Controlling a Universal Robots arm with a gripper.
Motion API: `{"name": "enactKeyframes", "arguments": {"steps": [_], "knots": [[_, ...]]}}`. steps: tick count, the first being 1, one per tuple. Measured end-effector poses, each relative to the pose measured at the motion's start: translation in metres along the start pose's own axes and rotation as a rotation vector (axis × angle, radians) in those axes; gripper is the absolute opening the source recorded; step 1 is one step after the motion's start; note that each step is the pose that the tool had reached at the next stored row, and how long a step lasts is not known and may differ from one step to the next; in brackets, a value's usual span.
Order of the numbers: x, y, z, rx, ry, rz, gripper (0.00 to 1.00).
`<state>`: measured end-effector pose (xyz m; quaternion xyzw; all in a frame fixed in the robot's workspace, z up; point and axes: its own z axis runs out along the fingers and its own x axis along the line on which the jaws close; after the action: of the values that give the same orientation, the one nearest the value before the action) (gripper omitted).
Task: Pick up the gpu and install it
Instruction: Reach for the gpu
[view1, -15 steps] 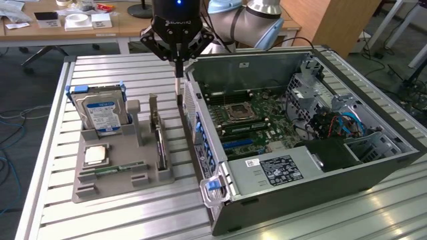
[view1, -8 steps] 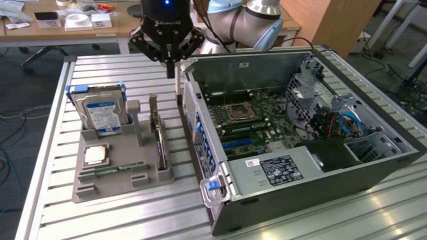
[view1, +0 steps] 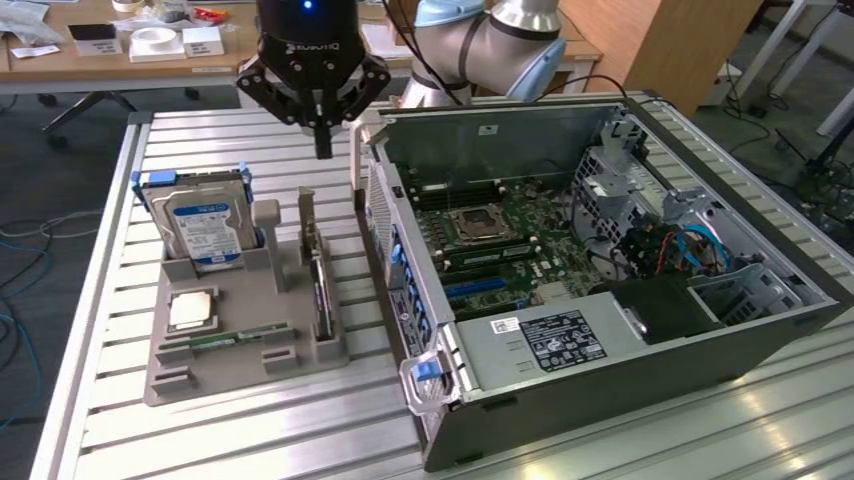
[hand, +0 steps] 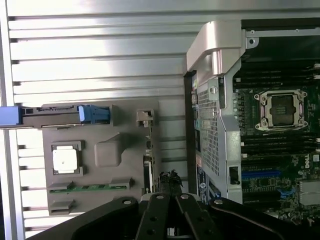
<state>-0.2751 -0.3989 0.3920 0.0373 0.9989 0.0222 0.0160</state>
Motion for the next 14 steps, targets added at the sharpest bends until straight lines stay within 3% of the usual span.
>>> {"name": "enactKeyframes", "arguments": {"steps": [14], "knots": [[0.019, -0.0015, 0.0015, -0.0001, -0.0001, 0.0, 0.11]]}}
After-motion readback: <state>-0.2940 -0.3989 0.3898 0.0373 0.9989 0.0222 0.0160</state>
